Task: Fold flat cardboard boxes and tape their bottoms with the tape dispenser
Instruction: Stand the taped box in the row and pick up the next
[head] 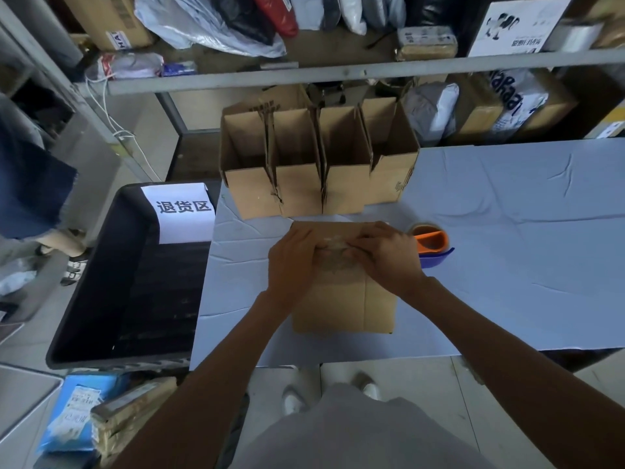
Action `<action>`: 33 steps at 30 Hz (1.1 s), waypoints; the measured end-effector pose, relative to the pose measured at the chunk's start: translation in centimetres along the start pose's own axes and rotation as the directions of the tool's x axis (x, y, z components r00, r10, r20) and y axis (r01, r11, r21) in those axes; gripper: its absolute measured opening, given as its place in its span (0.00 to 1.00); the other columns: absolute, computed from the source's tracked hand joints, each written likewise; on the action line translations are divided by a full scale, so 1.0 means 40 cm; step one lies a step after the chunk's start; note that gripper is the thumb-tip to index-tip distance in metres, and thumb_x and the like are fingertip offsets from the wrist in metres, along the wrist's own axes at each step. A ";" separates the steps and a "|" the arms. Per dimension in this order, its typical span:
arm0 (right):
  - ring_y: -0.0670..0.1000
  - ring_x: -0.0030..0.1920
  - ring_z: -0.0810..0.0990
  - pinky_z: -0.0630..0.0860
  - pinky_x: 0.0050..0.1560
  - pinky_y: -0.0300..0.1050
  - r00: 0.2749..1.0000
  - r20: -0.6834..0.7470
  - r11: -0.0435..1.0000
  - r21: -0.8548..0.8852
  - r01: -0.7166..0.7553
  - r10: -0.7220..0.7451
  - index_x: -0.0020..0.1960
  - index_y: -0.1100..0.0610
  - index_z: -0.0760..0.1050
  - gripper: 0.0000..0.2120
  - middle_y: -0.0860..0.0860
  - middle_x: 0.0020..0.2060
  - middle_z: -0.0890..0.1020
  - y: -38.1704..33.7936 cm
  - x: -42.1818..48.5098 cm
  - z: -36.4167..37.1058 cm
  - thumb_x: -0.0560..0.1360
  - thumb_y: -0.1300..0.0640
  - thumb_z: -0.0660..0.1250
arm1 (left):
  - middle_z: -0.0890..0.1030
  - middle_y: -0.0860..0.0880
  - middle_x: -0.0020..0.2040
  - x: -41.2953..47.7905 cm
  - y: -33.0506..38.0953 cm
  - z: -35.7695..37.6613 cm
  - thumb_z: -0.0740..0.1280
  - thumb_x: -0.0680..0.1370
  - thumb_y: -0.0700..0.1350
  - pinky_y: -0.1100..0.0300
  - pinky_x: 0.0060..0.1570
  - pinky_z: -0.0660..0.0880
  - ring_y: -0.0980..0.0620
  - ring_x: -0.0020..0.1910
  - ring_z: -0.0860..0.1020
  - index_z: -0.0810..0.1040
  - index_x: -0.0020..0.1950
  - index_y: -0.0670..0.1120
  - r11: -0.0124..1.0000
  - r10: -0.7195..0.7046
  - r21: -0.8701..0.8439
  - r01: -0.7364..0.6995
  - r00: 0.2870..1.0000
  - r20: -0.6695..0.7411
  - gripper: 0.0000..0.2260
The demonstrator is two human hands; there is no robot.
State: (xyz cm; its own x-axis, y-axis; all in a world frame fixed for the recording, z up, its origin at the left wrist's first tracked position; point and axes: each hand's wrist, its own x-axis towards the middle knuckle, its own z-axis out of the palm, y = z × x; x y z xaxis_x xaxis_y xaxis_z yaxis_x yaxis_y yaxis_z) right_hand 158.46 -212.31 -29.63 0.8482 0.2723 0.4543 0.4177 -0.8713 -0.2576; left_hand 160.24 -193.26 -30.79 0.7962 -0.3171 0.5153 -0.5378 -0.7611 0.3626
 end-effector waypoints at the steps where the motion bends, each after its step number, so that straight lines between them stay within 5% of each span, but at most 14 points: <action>1: 0.52 0.39 0.79 0.72 0.30 0.41 1.000 -0.004 1.000 0.003 -0.014 0.014 0.40 0.56 0.83 0.18 0.50 0.37 0.82 -0.003 0.000 0.001 0.76 0.46 0.60 | 0.79 0.51 0.39 0.007 0.006 -0.003 0.69 0.73 0.47 0.71 0.33 0.60 0.55 0.37 0.74 0.77 0.37 0.46 0.999 -0.033 -0.004 0.033 0.999 -0.006 0.07; 3: 0.52 0.43 0.79 0.73 0.33 0.44 0.996 -0.015 0.994 0.066 -0.091 0.093 0.46 0.57 0.82 0.20 0.52 0.43 0.81 -0.005 0.005 -0.014 0.74 0.42 0.61 | 0.78 0.52 0.37 0.033 0.008 -0.014 0.70 0.73 0.44 0.71 0.33 0.56 0.55 0.36 0.73 0.75 0.36 0.47 0.993 -0.103 -0.059 0.103 0.995 0.008 0.07; 8: 0.49 0.60 0.72 0.73 0.51 0.45 0.897 -0.061 0.875 0.258 -0.409 0.438 0.69 0.51 0.68 0.27 0.49 0.61 0.73 0.043 -0.001 -0.100 0.77 0.37 0.54 | 0.76 0.54 0.35 0.119 -0.010 -0.046 0.70 0.71 0.38 0.69 0.38 0.68 0.60 0.35 0.74 0.74 0.36 0.45 0.898 -0.189 -0.390 0.203 0.979 0.073 0.07; 12: 0.49 0.63 0.71 0.70 0.63 0.53 0.796 0.113 0.719 0.368 -0.589 0.594 0.70 0.45 0.66 0.28 0.48 0.63 0.72 0.071 -0.024 -0.129 0.75 0.33 0.49 | 0.77 0.55 0.35 0.162 -0.025 -0.028 0.71 0.71 0.37 0.65 0.42 0.69 0.61 0.38 0.75 0.76 0.37 0.42 0.821 -0.269 -0.468 0.327 0.945 0.188 0.05; 15: 0.51 0.55 0.78 0.76 0.58 0.56 0.712 0.214 0.579 0.453 -0.679 0.668 0.66 0.40 0.69 0.24 0.49 0.57 0.77 0.093 -0.025 -0.142 0.70 0.42 0.65 | 0.79 0.49 0.36 0.169 -0.025 -0.009 0.69 0.72 0.35 0.60 0.41 0.70 0.53 0.39 0.76 0.77 0.37 0.42 0.755 -0.280 -0.529 0.388 0.920 0.274 0.05; 17: 0.50 0.51 0.80 0.79 0.53 0.50 0.706 0.249 0.588 0.410 -0.697 0.663 0.70 0.41 0.62 0.36 0.48 0.53 0.78 0.109 -0.029 -0.152 0.68 0.58 0.73 | 0.78 0.40 0.37 0.167 -0.021 -0.008 0.67 0.73 0.32 0.60 0.43 0.70 0.51 0.39 0.75 0.76 0.38 0.36 0.675 -0.291 -0.604 0.424 0.905 0.311 0.05; 19: 0.51 0.50 0.80 0.79 0.53 0.48 0.682 0.357 0.569 0.379 -0.730 0.638 0.72 0.47 0.59 0.39 0.50 0.50 0.79 0.111 -0.034 -0.165 0.68 0.68 0.71 | 0.77 0.37 0.38 0.166 -0.022 -0.009 0.65 0.74 0.31 0.59 0.44 0.69 0.49 0.40 0.74 0.75 0.38 0.36 0.588 -0.344 -0.649 0.482 0.876 0.339 0.05; 22: 0.53 0.51 0.80 0.79 0.53 0.55 0.651 0.481 0.534 0.374 -0.758 0.587 0.62 0.55 0.71 0.26 0.54 0.50 0.81 0.101 -0.025 -0.181 0.67 0.72 0.64 | 0.80 0.42 0.40 0.166 -0.016 -0.001 0.67 0.74 0.33 0.57 0.47 0.72 0.50 0.42 0.77 0.78 0.40 0.41 0.589 -0.403 -0.621 0.518 0.854 0.330 0.04; 26: 0.51 0.49 0.79 0.80 0.48 0.50 0.690 0.359 0.580 0.374 -0.724 0.629 0.63 0.55 0.71 0.26 0.51 0.51 0.80 0.075 -0.003 -0.193 0.68 0.71 0.64 | 0.78 0.51 0.49 0.178 0.041 -0.010 0.71 0.73 0.40 0.65 0.46 0.73 0.55 0.48 0.76 0.77 0.52 0.45 0.710 -0.504 -0.475 0.521 0.846 0.173 0.08; 30: 0.46 0.42 0.79 0.73 0.35 0.30 0.680 0.220 0.579 0.383 -0.720 0.699 0.62 0.53 0.72 0.25 0.47 0.45 0.79 0.067 0.011 -0.218 0.69 0.72 0.63 | 0.76 0.54 0.55 0.197 0.171 -0.066 0.66 0.75 0.56 0.65 0.48 0.74 0.58 0.52 0.76 0.73 0.59 0.50 0.562 -0.446 -0.606 0.562 0.824 0.350 0.16; 33: 0.43 0.42 0.79 0.75 0.38 0.33 0.675 0.132 0.586 0.394 -0.708 0.726 0.59 0.52 0.75 0.24 0.45 0.44 0.80 0.075 0.014 -0.241 0.68 0.72 0.64 | 0.66 0.52 0.66 0.198 0.241 -0.063 0.70 0.66 0.63 0.63 0.57 0.70 0.57 0.62 0.69 0.63 0.69 0.51 0.665 -0.298 -0.546 0.510 0.851 0.432 0.36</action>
State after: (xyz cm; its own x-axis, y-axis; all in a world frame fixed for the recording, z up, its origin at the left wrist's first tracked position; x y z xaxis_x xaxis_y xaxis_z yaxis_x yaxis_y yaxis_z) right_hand 157.06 -218.70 -21.94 0.9185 -0.3954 0.0071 -0.2273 -0.5426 -0.8087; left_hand 160.66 -201.70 -21.26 0.9579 -0.2870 -0.0047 -0.1030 -0.3589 0.9277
